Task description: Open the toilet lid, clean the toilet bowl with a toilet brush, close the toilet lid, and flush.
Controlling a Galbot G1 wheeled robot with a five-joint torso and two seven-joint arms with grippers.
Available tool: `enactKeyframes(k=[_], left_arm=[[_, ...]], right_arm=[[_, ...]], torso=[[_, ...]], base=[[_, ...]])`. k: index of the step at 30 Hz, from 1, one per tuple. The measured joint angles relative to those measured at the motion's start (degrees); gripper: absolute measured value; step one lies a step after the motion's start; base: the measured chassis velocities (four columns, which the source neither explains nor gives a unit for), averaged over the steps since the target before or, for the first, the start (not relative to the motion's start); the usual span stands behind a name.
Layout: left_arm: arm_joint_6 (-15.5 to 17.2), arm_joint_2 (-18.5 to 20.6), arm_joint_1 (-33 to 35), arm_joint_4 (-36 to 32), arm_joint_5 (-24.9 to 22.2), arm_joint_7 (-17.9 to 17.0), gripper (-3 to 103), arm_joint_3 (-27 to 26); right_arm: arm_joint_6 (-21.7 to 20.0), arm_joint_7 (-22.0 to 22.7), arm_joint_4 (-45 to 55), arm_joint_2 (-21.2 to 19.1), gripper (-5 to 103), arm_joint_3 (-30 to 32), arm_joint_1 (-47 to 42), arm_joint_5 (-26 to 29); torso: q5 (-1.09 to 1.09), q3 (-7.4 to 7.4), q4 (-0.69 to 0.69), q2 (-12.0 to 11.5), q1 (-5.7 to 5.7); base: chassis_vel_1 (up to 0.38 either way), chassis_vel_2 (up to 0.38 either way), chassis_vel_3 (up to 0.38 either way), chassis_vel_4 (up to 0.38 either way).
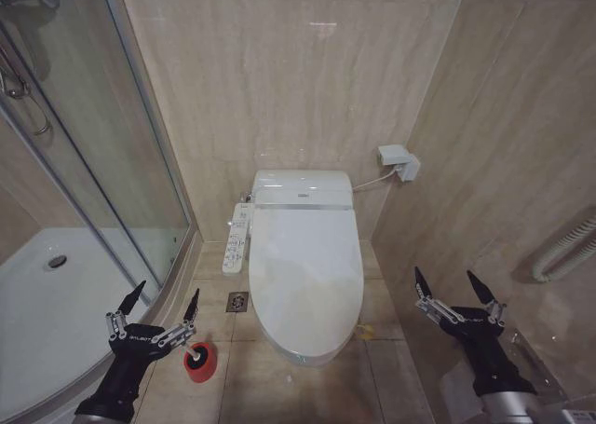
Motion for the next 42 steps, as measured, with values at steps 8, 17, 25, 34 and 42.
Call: enactKeyframes(k=[8, 17, 25, 34, 42], left_arm=[[0.0, 0.0, 0.0, 0.0, 0.0, 0.0, 100, 0.0], [0.0, 0.0, 0.0, 0.0, 0.0, 0.0, 100, 0.0], [0.0, 0.0, 0.0, 0.0, 0.0, 0.0, 100, 0.0], [0.0, 0.0, 0.0, 0.0, 0.0, 0.0, 100, 0.0], [0.0, 0.0, 0.0, 0.0, 0.0, 0.0, 100, 0.0]], right_arm=[[-0.35, 0.06, -0.02, -0.05, 100, 0.02, -0.34, 0.15], [-0.63, 0.47, -0.06, -0.24, 100, 0.49, -0.32, 0.67], [-1.3, 0.79, -0.07, -0.18, 100, 0.47, -0.47, 0.67], [-1.4, 0.85, -0.07, -0.15, 100, 0.46, -0.51, 0.72], [-1.4, 0.86, -0.07, -0.15, 100, 0.46, -0.51, 0.73]], torso=[[0.0, 0.0, 0.0, 0.0, 0.0], [0.0, 0.0, 0.0, 0.0, 0.0], [0.0, 0.0, 0.0, 0.0, 0.0], [0.0, 0.0, 0.0, 0.0, 0.0], [0.0, 0.0, 0.0, 0.0, 0.0]], base=[[0.0, 0.0, 0.0, 0.0], [0.0, 0.0, 0.0, 0.0], [0.0, 0.0, 0.0, 0.0], [0.0, 0.0, 0.0, 0.0], [0.0, 0.0, 0.0, 0.0]])
